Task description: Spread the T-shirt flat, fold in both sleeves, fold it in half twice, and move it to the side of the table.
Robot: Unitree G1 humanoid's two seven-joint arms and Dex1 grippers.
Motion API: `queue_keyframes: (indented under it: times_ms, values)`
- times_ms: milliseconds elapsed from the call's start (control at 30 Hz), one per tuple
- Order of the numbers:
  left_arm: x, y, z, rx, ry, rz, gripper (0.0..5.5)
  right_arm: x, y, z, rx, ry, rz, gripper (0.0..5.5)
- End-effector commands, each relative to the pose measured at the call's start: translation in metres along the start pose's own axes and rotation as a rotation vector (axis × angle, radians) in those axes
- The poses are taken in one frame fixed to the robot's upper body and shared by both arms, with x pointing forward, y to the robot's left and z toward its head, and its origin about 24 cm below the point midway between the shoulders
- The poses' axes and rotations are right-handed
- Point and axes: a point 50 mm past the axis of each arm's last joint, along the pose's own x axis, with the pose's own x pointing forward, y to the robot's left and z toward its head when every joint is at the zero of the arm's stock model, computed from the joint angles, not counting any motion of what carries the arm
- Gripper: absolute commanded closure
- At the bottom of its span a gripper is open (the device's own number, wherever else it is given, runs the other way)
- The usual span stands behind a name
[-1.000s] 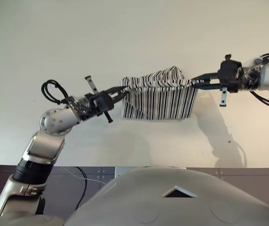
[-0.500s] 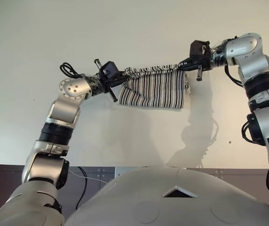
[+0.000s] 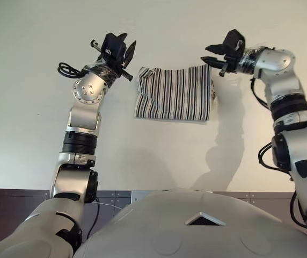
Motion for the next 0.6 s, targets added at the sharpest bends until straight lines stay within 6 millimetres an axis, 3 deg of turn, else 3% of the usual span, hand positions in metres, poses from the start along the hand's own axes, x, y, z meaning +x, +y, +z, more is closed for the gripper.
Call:
queue_keyframes:
  times_ms: [33, 200, 267, 467, 533, 600]
  values:
    - [-0.011, -0.044, 0.012, 0.131, -0.107, -0.296, 4.13, 0.011, 0.029, -0.002, 0.017, -0.038, 0.134, 4.12]
    - [-0.011, -0.060, -0.007, 0.236, -0.057, -0.481, 4.13, 0.024, 0.059, -0.026, 0.046, 0.059, 0.250, 4.12]
    - [-0.003, -0.051, -0.013, 0.206, -0.038, -0.461, 4.13, 0.028, 0.066, -0.034, 0.054, 0.095, 0.277, 4.12]
    - [0.023, -0.012, -0.034, -0.118, 0.089, -0.329, 4.13, 0.023, 0.080, -0.060, 0.084, 0.198, 0.304, 4.12]
    - [0.019, -0.009, -0.050, -0.083, 0.185, -0.344, 4.13, 0.022, 0.079, -0.061, 0.089, 0.193, 0.299, 4.12]
    - [0.006, -0.006, -0.074, 0.073, 0.321, -0.377, 4.13, 0.022, 0.076, -0.057, 0.084, 0.179, 0.301, 4.12]
